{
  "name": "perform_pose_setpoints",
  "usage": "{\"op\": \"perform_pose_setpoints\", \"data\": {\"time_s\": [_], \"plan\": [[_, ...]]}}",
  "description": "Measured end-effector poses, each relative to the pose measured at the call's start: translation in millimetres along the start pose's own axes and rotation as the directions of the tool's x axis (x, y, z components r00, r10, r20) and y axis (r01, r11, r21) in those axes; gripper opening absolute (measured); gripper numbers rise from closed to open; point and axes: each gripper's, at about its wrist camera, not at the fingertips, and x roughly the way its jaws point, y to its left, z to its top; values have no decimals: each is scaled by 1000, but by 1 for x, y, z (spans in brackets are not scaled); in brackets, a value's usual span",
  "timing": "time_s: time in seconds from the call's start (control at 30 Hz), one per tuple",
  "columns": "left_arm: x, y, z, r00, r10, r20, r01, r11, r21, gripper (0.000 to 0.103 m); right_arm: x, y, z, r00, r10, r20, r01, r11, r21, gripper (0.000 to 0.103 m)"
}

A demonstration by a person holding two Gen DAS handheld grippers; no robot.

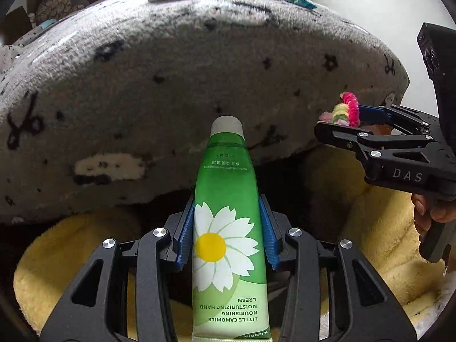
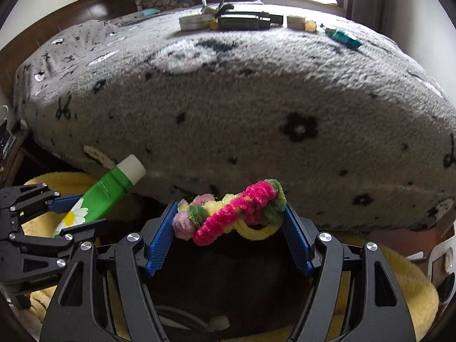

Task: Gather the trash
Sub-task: 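Lower both tools below the bed edge and release both items into the bin, then grasp the olive bottle with left tool while right tool grasps blue wipe pack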

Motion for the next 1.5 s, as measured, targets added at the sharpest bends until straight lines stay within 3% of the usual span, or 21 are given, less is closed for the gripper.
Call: {"op": "perform_pose_setpoints", "data": {"time_s": [0.3, 0.53, 0.63, 0.8, 0.93, 1.1, 1.33, 1.5], "plan": [[50, 3, -15, 988, -52, -142, 49, 998, -26, 40, 54, 4, -25, 977, 84, -196, -70, 994, 79, 72], [68, 5, -19, 976, -75, -202, 68, 997, -38, 41, 63, 5, -32, 972, 104, -210, -83, 991, 105, 79], [69, 6, -20, 981, -61, -185, 55, 998, -41, 62, 62, -2, -31, 973, 109, -204, -87, 990, 115, 89], [60, 11, -18, 985, -33, -169, 27, 999, -39, 64, 52, -12, -21, 979, 88, -184, -67, 991, 119, 91], [44, 13, -12, 990, 0, -141, -3, 1000, -20, 67, 33, -22, -10, 991, 35, -130, -22, 995, 100, 91], [10, 18, 9, 998, 37, -55, -37, 999, -2, 74, -9, -38, 12, 998, -59, 1, 58, 995, 82, 91], [-36, 22, 54, 988, 90, 125, -93, 995, 20, 80, -50, -74, 55, 977, -158, 145, 142, 983, 118, 91], [-50, 24, 97, 975, 85, 204, -92, 996, 24, 81, -60, -98, 90, 953, -224, 203, 192, 967, 165, 91]]}}
